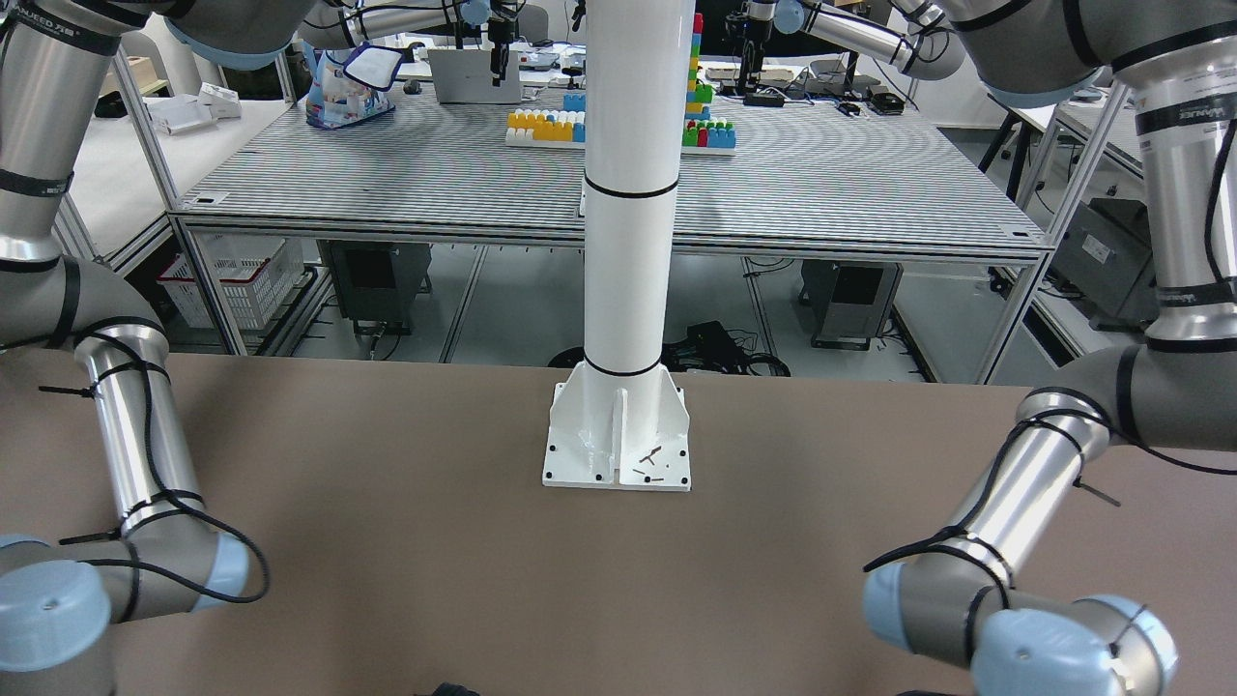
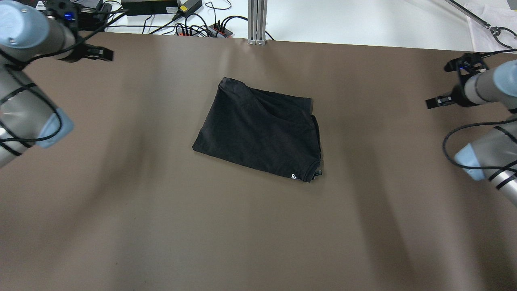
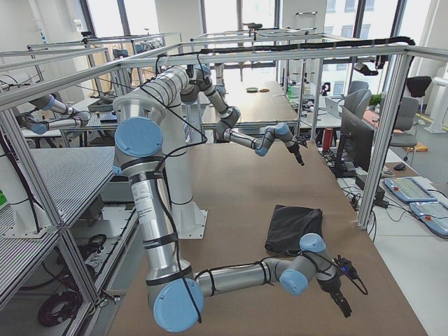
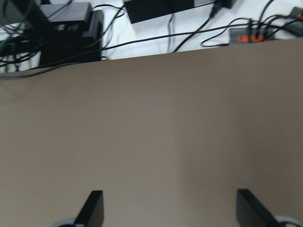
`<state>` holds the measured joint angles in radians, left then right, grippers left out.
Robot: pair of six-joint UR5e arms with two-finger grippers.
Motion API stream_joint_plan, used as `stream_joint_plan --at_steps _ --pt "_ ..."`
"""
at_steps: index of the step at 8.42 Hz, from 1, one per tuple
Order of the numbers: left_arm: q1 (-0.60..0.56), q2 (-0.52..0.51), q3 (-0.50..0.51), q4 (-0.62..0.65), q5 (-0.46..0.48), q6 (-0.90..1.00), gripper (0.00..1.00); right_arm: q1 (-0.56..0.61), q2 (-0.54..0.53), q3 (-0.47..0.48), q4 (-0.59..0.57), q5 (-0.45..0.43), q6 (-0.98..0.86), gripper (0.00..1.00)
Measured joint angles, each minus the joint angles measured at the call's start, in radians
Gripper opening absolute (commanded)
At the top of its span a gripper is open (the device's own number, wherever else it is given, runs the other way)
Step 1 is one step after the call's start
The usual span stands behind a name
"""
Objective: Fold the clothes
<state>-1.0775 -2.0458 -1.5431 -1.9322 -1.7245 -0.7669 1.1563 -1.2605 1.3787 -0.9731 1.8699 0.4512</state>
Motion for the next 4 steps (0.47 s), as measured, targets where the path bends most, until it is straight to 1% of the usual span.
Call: stream_joint_plan --at_steps 1,2,4 --pt "-0.058 0.107 -0.077 0.007 0.001 0.138 1.0 0.075 -0.043 -0.003 0.0 0.0 -0.155 0.95" --pt "-0.12 0.198 -0.126 0.005 0.0 0.267 1.0 0.146 -0.079 -0.011 0.002 -0.001 -0.284 0.95" --pt "-0.237 0.339 -0.17 -0.041 -0.006 0.509 1.0 0.284 -0.123 -0.051 0.019 0.0 -0.507 0.95"
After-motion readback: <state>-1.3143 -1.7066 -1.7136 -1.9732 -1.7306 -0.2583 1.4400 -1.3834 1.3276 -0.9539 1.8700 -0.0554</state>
